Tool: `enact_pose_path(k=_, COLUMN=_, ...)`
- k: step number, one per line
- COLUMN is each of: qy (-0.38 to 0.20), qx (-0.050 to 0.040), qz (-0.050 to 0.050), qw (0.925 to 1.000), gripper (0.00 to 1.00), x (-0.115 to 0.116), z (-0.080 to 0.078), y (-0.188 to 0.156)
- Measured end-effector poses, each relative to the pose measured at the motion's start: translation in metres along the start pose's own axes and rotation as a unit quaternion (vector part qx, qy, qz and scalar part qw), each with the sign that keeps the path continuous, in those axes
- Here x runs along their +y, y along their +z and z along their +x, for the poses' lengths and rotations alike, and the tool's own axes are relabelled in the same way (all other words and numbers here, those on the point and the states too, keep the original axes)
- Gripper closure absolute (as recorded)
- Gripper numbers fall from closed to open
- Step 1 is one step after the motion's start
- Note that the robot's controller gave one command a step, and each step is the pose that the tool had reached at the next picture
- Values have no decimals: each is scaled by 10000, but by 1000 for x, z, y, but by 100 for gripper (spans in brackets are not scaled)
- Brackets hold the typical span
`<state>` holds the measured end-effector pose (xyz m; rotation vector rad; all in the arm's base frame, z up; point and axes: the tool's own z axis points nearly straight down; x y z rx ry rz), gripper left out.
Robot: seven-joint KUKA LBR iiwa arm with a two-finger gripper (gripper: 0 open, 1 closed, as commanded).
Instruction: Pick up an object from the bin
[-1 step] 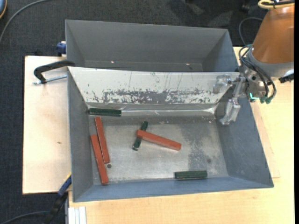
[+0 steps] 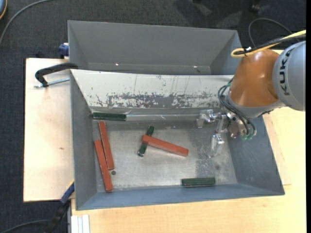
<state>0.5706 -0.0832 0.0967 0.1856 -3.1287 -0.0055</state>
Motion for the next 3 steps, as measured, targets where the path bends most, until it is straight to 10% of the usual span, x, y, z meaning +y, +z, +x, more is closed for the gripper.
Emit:
enact_pose_path(k=1, qy=-363, qx=-18, qz=-7, qw=9993, gripper=0, x=66, z=12, y=28)
enact_pose_path(k=2, qy=-335, qx=-39, qz=16, qw=9994, gripper=100, x=61, z=11, y=26)
enact_pose_path(k=3, qy=-324, qx=-117, qz=36, qw=9994, gripper=100, x=45, z=0, y=-144)
